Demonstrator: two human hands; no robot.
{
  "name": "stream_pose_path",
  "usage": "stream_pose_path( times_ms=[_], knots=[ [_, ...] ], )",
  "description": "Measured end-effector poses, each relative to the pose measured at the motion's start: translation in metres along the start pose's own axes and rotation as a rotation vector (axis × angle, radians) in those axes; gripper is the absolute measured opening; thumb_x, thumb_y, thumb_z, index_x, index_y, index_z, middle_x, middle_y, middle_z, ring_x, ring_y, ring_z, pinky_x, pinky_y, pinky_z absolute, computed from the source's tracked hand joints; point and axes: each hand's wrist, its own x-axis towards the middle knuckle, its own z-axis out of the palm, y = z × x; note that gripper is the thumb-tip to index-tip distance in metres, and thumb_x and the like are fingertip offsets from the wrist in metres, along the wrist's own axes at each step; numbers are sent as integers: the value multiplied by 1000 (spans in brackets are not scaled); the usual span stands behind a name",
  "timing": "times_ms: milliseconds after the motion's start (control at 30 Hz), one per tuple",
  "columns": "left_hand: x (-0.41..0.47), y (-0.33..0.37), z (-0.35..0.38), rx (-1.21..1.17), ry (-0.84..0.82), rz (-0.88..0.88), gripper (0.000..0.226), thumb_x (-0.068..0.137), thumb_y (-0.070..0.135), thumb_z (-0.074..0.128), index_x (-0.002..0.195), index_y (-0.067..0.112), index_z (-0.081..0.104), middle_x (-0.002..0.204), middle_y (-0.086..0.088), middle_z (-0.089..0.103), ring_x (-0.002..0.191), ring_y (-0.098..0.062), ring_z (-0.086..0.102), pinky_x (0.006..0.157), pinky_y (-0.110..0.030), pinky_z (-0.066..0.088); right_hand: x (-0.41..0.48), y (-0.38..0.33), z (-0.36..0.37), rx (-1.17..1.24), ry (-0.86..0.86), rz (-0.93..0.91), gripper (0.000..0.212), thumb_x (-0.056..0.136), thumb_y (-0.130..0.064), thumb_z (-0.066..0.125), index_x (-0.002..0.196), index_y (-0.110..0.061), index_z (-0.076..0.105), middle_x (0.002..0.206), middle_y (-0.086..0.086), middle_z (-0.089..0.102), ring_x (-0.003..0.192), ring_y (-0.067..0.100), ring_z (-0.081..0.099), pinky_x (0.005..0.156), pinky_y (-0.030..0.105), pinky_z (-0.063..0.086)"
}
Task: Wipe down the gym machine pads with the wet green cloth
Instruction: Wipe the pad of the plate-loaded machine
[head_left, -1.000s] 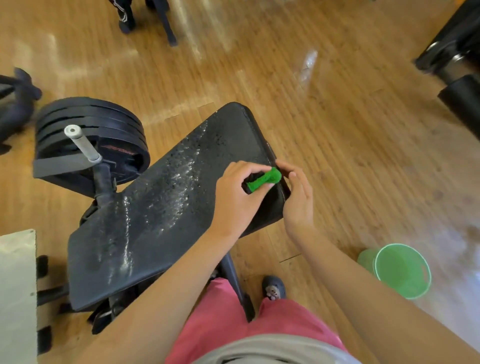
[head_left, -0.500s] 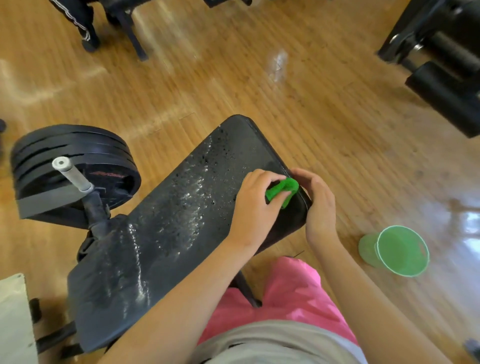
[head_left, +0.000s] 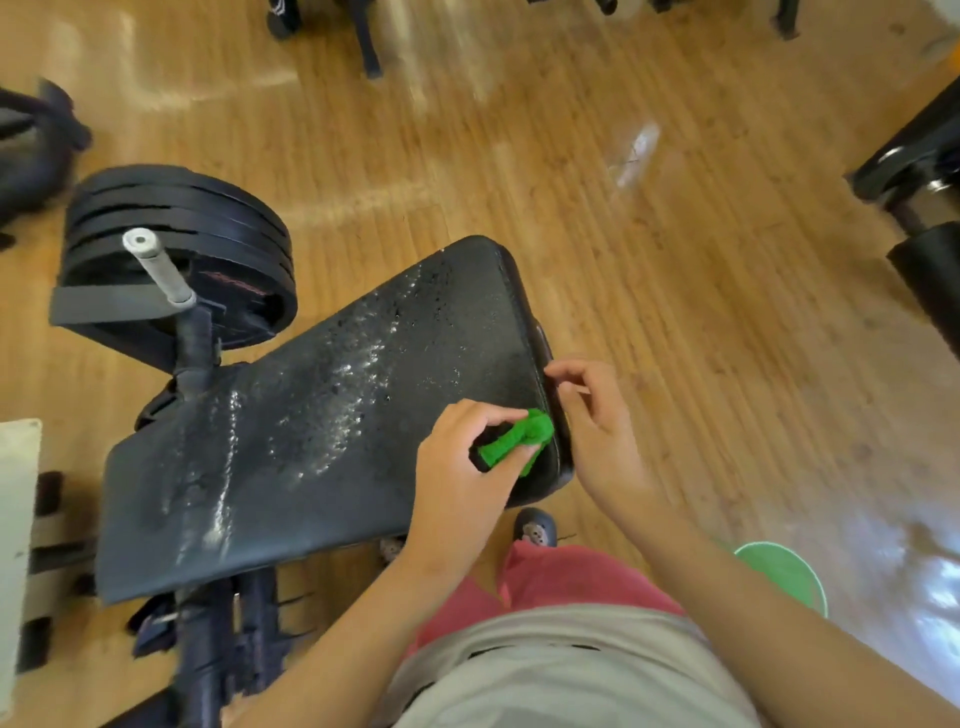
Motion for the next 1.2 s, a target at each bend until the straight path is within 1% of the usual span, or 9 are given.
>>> stream_pose_path(
  times_ms=[167, 267, 400, 633, 733, 833, 1000, 1100, 1200],
  knots=[
    [-33, 0, 10, -39, 141, -92, 23, 73, 18, 75, 90, 32, 68, 90, 15, 64, 90, -10, 62, 76, -23, 48, -1, 3, 3, -3, -19, -21, 26, 91, -14, 42, 99, -36, 52, 106, -11, 54, 99, 0, 51, 88, 14, 39],
    [-45, 0, 14, -38, 195, -112, 24, 73, 18, 75, 91, 31, 67, 89, 15, 63, 89, -12, 62, 74, -23, 48, -3, 5, 3, -23, -42, -49, 24, 93, -17, 40, 102, -38, 49, 110, -1, 51, 101, 6, 49, 88, 14, 38],
    [-45, 2, 23, -8, 239, -68, 21, 74, 17, 76, 91, 25, 69, 90, 15, 62, 88, -12, 61, 74, -23, 47, -1, 8, 6, -84, -36, -92, 28, 93, -13, 38, 102, -40, 45, 109, 6, 49, 101, 18, 48, 89, 22, 39],
    [-22, 0, 21, 36, 169, 3, 19, 75, 13, 75, 93, 16, 70, 91, 11, 63, 90, -9, 61, 78, -23, 47, -1, 5, 4, -80, -50, -107, 32, 93, -9, 37, 102, -39, 44, 109, 1, 49, 104, 12, 48, 90, 15, 36],
    [9, -1, 14, 75, 163, 31, 20, 77, 11, 77, 94, 15, 68, 92, 8, 63, 91, -8, 59, 81, -23, 46, -1, 2, 3, -83, -50, -88, 31, 93, -11, 38, 100, -40, 45, 106, -7, 49, 103, 12, 49, 90, 20, 39],
    [51, -5, 7, 121, 205, 37, 17, 80, 14, 74, 94, 17, 66, 94, 6, 63, 91, -7, 58, 83, -29, 48, 0, -5, 4, -60, -39, -34, 32, 95, -9, 40, 97, -40, 47, 105, -10, 50, 102, 14, 50, 91, 27, 43],
    [61, -2, -1, 113, 143, 37, 16, 80, 18, 76, 93, 21, 68, 93, 9, 66, 91, -6, 60, 82, -30, 49, -1, -15, 8, -82, -40, 13, 34, 99, -4, 41, 115, -34, 48, 116, -14, 48, 116, 2, 44, 99, 14, 34],
    [29, 0, -1, 26, 36, 39, 20, 76, 14, 79, 94, 18, 71, 90, 11, 67, 90, -9, 63, 80, -30, 51, -8, -19, 18, -37, -1, 56, 35, 100, -4, 41, 120, -32, 47, 118, -21, 46, 121, 1, 43, 104, 16, 32],
    [18, -5, -4, 35, -13, 67, 23, 75, 12, 80, 95, 19, 71, 91, 14, 65, 92, -8, 62, 81, -24, 48, -13, -17, 23, -73, 34, 33, 36, 101, -5, 39, 125, -31, 48, 123, -21, 46, 124, -1, 41, 106, 17, 31]
  ],
)
